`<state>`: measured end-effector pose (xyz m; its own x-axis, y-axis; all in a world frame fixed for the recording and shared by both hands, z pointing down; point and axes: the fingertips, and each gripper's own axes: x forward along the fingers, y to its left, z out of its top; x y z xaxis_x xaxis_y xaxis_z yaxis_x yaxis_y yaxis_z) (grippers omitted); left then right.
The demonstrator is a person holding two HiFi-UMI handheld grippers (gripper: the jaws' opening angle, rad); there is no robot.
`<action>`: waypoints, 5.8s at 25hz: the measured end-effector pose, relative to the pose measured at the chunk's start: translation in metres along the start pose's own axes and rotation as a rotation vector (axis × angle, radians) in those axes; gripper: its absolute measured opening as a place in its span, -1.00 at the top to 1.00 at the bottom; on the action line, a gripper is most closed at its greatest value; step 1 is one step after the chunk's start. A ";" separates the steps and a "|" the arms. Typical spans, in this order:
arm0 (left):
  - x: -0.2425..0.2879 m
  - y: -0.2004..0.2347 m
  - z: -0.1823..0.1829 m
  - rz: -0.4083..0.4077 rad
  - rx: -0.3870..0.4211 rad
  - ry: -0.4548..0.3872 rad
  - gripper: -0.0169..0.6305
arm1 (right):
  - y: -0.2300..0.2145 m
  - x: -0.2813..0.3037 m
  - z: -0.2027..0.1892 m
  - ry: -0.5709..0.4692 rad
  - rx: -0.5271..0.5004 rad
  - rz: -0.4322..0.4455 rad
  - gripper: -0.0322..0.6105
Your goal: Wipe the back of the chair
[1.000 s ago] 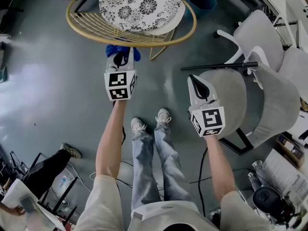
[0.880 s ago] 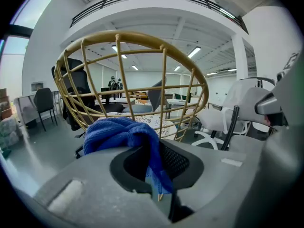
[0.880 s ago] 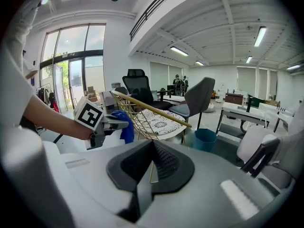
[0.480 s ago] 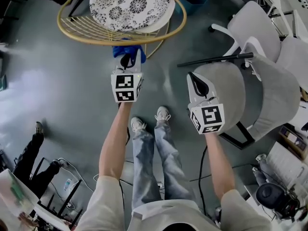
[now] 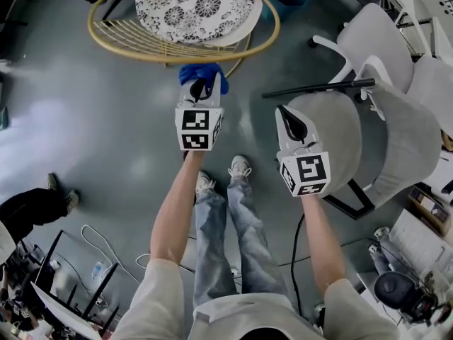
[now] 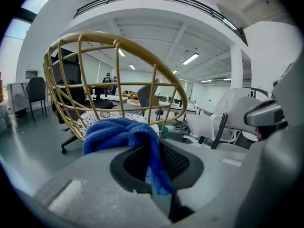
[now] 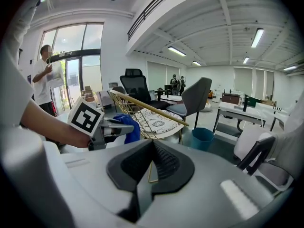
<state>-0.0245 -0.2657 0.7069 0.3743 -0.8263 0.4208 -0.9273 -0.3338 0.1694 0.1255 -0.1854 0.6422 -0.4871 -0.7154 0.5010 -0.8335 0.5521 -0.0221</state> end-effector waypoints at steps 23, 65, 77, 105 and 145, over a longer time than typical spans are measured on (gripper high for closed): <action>-0.027 0.133 -0.036 0.148 0.025 0.061 0.79 | 0.049 0.061 0.003 0.029 -0.033 0.116 0.90; 0.057 0.045 -0.057 0.023 0.038 0.163 0.79 | -0.017 0.041 -0.008 0.037 -0.001 0.035 0.90; 0.067 -0.014 -0.044 -0.026 -0.001 0.135 0.79 | -0.041 0.004 -0.014 0.024 0.015 -0.021 0.90; -0.102 -0.055 0.037 -0.066 0.026 0.023 0.79 | 0.004 -0.074 0.038 -0.044 0.057 -0.076 0.90; -0.379 0.002 0.289 0.209 0.038 -0.263 0.79 | 0.046 -0.198 0.297 -0.273 -0.077 -0.059 0.90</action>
<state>-0.1679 -0.0844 0.2906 0.1677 -0.9658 0.1975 -0.9852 -0.1571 0.0682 0.1065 -0.1457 0.2845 -0.4993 -0.8303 0.2474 -0.8452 0.5296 0.0715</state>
